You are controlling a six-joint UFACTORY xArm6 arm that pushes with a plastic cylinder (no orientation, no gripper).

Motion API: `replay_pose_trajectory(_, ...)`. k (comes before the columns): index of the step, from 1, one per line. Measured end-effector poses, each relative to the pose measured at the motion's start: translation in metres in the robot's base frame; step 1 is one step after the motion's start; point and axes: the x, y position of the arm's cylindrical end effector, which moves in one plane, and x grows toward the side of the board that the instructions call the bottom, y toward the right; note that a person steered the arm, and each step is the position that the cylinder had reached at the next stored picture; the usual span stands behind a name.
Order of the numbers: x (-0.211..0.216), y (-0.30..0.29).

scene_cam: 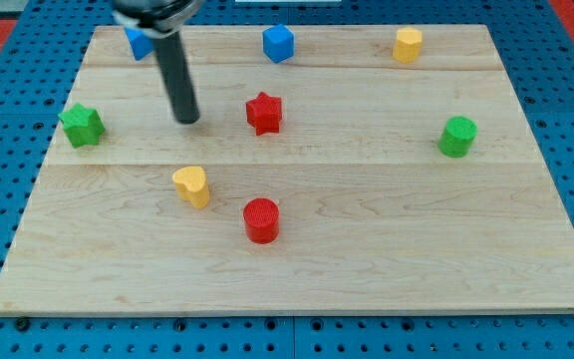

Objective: Place the red star diagonal to the red circle

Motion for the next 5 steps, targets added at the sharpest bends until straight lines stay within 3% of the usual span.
replay_pose_trajectory(1, -0.010, 0.089)
replay_pose_trajectory(2, 0.024, 0.148)
replay_pose_trajectory(3, 0.097, 0.124)
replay_pose_trajectory(4, 0.071, 0.114)
replay_pose_trajectory(5, 0.074, 0.065)
